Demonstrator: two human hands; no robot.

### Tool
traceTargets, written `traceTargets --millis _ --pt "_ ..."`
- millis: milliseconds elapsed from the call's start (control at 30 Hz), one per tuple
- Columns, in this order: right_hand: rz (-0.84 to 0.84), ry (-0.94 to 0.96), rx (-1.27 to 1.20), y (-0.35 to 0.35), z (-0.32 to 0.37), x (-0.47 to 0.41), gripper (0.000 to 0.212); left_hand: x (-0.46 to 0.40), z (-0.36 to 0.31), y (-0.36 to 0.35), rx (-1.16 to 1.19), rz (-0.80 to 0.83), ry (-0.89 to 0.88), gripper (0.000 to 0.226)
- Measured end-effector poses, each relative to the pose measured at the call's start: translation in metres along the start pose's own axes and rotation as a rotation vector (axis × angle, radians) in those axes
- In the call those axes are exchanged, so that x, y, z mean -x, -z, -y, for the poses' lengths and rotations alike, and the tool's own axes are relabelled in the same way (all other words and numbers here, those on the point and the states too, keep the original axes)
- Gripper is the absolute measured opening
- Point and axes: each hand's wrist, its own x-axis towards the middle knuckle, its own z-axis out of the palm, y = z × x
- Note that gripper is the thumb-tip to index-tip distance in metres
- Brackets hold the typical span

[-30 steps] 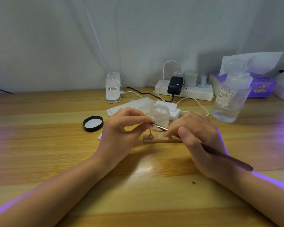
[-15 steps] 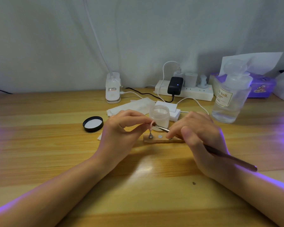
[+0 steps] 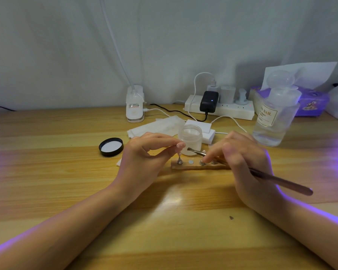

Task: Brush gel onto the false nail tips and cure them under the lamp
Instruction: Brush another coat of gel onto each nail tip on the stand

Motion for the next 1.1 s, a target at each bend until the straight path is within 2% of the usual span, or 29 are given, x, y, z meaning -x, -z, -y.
traceTargets --millis 267,400,500,700,933,1033,1100 --pt "0.073 0.069 0.027 -0.0017 0.0016 -0.0006 0.037 0.0003 -0.002 -0.0004 0.036 -0.029 0.046 0.018" --pt "0.019 0.002 -0.007 -0.0012 -0.0019 0.0 0.046 0.0009 -0.0017 -0.0009 0.053 -0.032 0.047 0.018" --pt "-0.007 -0.021 -0.047 0.0 -0.0009 -0.0001 0.042 0.0 -0.0014 -0.001 0.06 -0.02 0.016 0.022" --pt "0.089 0.066 0.028 -0.002 0.0045 -0.0017 0.033 -0.0012 0.0005 -0.0013 0.034 -0.009 -0.02 0.022" --pt "0.039 0.032 -0.087 -0.0012 -0.0019 0.0012 0.054 -0.0005 0.0009 -0.0007 0.014 0.012 -0.012 0.024" --pt "0.04 0.012 -0.077 -0.0014 0.001 -0.0003 0.034 -0.0004 0.0014 -0.0006 0.011 0.014 -0.011 0.024" --pt "0.075 -0.009 -0.047 -0.0012 0.0017 -0.0008 0.031 -0.0005 0.0024 -0.0006 0.01 0.013 -0.018 0.023"
